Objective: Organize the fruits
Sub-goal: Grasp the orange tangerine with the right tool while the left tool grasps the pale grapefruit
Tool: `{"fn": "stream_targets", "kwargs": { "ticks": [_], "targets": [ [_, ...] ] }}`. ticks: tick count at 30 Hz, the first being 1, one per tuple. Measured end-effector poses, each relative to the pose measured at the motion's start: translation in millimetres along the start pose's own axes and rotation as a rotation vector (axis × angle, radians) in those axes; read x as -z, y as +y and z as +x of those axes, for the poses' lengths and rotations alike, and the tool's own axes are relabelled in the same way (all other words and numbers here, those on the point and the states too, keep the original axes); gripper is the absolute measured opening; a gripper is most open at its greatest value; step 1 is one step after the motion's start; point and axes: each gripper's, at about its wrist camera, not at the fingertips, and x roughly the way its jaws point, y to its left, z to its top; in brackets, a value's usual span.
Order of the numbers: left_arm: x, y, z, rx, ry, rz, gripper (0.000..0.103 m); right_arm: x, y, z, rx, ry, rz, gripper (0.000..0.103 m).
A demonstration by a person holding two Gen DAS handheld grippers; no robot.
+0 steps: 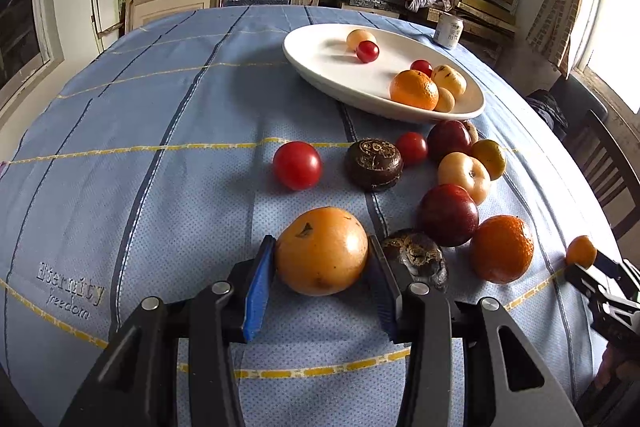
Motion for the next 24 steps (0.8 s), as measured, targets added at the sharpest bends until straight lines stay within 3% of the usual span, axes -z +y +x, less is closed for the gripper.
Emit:
{"fn": "stream_targets", "kwargs": {
  "ticks": [2,14,18,20,24],
  "targets": [
    [1,1,-1,0.004,0.001,0.001,0.045,1,0,0,0.015,-0.009,0.0,0.039],
    [2,0,-11,0.07,-0.039,0.02,0.045,-8,-10,-8,0.047,-0.041,0.071,0.039],
    [-1,2,-16,0.072,-0.056,0.012,0.045,-18,-6,-18,0.044,-0.088,0.059,0.038],
    [-3,4,-20,0.08,-0.07,0.002,0.045,-25,-3,-24,0.031,-0.115,0.051,0.029],
    [-10,2,-32,0.096,-0.105,0.016,0.045,-45,6,-34,0.022,-0.178,0.02,0.027]
  ]
}}
